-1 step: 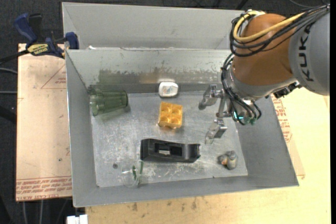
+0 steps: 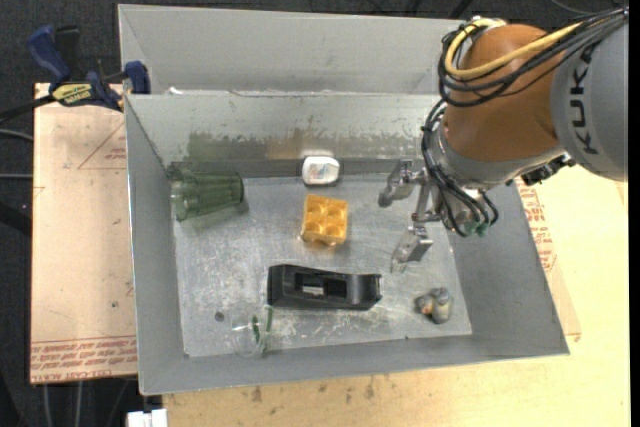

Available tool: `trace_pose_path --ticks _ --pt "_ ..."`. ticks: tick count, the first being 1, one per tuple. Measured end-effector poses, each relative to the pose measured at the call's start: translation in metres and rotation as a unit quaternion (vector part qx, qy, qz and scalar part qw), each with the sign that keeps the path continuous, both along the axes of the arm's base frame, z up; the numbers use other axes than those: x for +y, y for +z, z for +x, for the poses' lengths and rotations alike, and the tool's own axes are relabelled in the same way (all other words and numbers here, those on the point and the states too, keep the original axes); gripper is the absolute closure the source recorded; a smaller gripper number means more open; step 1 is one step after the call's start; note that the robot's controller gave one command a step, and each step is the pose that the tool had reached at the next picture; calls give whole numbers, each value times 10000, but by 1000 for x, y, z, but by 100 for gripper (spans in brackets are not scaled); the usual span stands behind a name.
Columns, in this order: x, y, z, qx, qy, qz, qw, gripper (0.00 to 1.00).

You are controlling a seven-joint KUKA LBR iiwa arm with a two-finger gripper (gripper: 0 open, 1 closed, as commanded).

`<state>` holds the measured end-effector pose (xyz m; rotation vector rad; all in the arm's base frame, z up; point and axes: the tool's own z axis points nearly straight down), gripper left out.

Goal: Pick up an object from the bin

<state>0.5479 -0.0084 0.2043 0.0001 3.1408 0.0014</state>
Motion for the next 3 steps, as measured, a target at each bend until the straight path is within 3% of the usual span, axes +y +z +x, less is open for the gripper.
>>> trace_pose_path --ticks 1,2,3 --pt "28 -32 -12 -31 -261 -5 9997 0" --pt "45 -50 -36 22 42 5 10000 0" --pt "56 -109 -53 -32 -1513 -2 9885 100"
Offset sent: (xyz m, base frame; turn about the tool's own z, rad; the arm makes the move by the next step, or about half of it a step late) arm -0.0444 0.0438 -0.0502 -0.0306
